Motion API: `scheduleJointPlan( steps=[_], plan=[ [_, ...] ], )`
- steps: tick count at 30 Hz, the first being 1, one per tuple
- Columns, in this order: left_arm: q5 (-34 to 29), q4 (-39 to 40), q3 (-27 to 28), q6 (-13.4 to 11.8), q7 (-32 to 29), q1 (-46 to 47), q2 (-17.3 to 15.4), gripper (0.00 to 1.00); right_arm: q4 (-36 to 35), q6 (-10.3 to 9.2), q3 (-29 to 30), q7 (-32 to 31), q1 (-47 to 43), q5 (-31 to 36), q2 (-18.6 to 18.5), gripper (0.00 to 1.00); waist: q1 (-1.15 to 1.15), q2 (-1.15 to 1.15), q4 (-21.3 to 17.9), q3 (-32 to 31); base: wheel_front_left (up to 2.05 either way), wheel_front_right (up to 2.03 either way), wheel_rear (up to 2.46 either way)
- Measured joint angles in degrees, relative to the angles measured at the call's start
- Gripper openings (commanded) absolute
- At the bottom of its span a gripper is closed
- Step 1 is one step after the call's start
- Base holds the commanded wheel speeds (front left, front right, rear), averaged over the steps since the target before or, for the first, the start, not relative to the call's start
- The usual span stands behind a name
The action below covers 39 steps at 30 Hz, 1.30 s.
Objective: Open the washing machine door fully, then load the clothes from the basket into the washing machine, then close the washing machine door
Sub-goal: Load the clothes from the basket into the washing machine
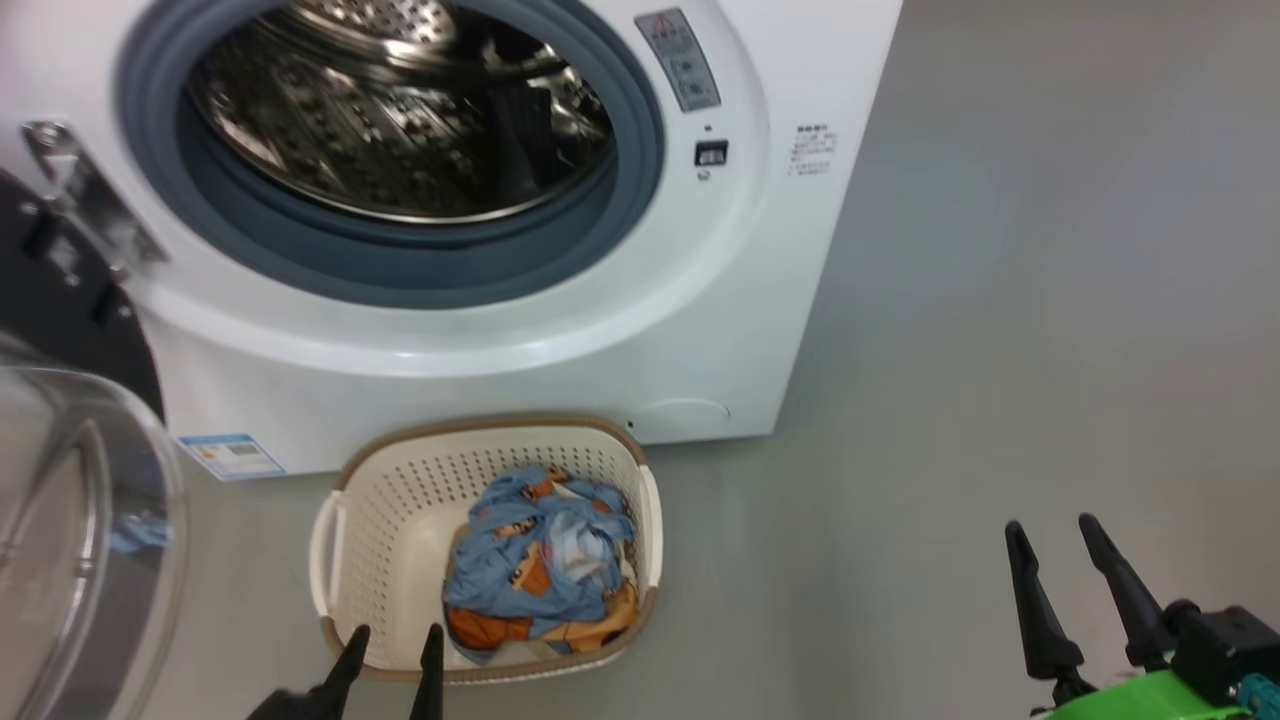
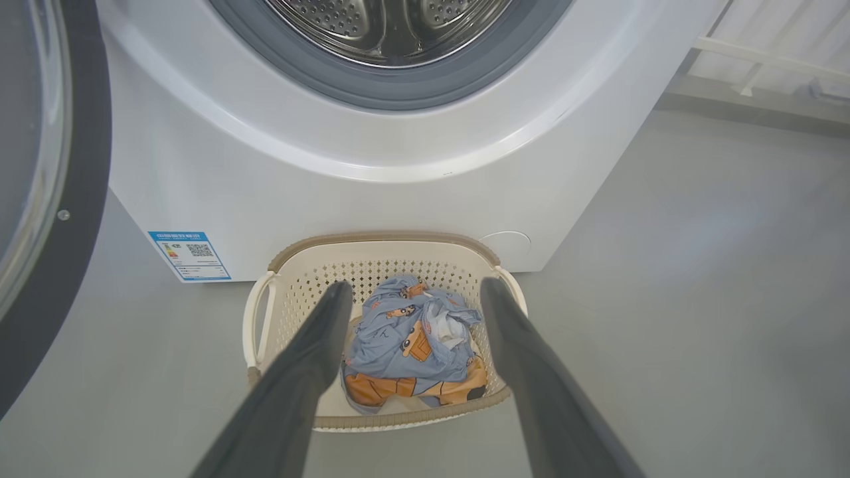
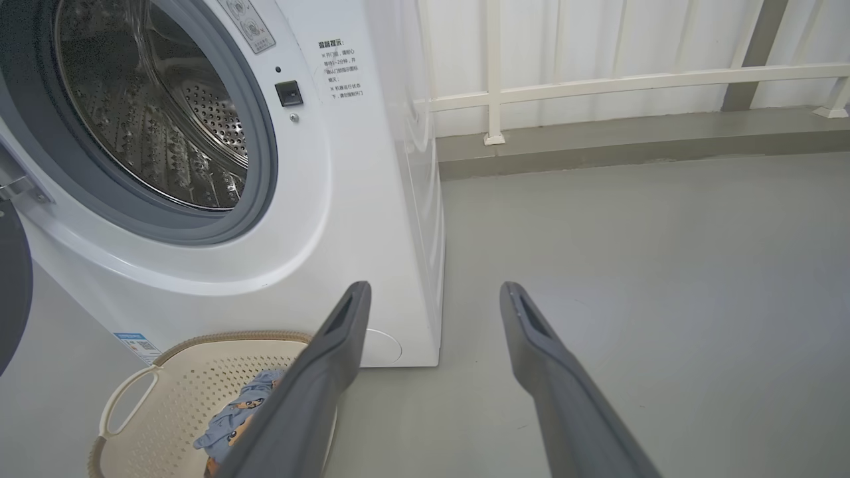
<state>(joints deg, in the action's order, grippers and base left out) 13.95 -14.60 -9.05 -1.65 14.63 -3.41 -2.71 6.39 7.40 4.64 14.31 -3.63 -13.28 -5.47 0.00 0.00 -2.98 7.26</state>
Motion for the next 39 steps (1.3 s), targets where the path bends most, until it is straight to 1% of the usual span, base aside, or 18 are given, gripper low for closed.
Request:
scheduleJointPlan(
  steps=[7,10,12,15,20,26,30,35,39],
  plan=[
    [0.0,-7.7,-1.3,0.9,-1.7,7.8,0.0,1.00,-0.6,0.00,-0.5,0.0,3.9,-0.6,0.4,1.00,0.01,0.00,-2.0,5.1,0.00,0.00,0.00],
    [0.0,-11.4,-1.5,1.2,-2.8,11.8,-0.1,1.00,-0.8,0.00,-1.8,0.0,6.6,-0.6,0.6,1.00,0.01,0.00,-3.1,7.9,0.00,0.00,0.00],
    [0.0,-13.9,-1.7,2.0,-3.5,14.5,-0.2,1.00,-0.9,0.00,-2.4,0.0,8.6,-0.9,0.9,1.00,0.01,0.00,-3.8,9.9,0.00,0.00,0.00],
    [0.0,-17.7,-1.9,2.4,-4.1,18.8,-0.9,1.00,-1.2,0.00,-3.7,0.0,11.1,-1.5,1.3,1.00,0.01,0.00,-5.0,13.1,0.00,0.00,0.00],
    [-0.3,-23.5,-1.6,2.4,-4.5,25.5,-2.9,1.00,-1.9,0.00,-5.5,0.0,14.6,-1.6,1.7,1.00,0.01,0.00,-7.2,18.5,0.00,0.00,0.00],
    [-1.7,-30.8,-1.6,2.4,-4.6,33.1,-5.4,1.00,-2.3,0.00,-6.1,0.0,18.0,-2.0,1.9,1.00,0.01,0.00,-9.7,24.7,0.00,0.00,0.00],
    [-2.1,-36.6,-1.7,2.4,-5.1,38.6,-6.0,1.00,-2.8,0.00,-6.2,0.0,19.5,-2.0,2.2,1.00,0.01,0.00,-11.7,29.1,0.00,0.00,0.00],
    [-2.1,-41.8,-1.5,2.4,-5.6,43.4,-7.3,1.00,-3.3,0.00,-7.1,0.0,20.8,-2.4,2.4,1.00,0.01,0.00,-13.4,32.7,0.00,0.00,0.00],
    [-2.1,-45.1,-1.5,1.8,-5.9,47.0,-7.6,1.00,-3.8,0.00,-7.5,0.0,21.4,-3.1,2.5,1.00,0.01,0.00,-14.5,35.2,0.00,0.00,0.00]
  ],
)
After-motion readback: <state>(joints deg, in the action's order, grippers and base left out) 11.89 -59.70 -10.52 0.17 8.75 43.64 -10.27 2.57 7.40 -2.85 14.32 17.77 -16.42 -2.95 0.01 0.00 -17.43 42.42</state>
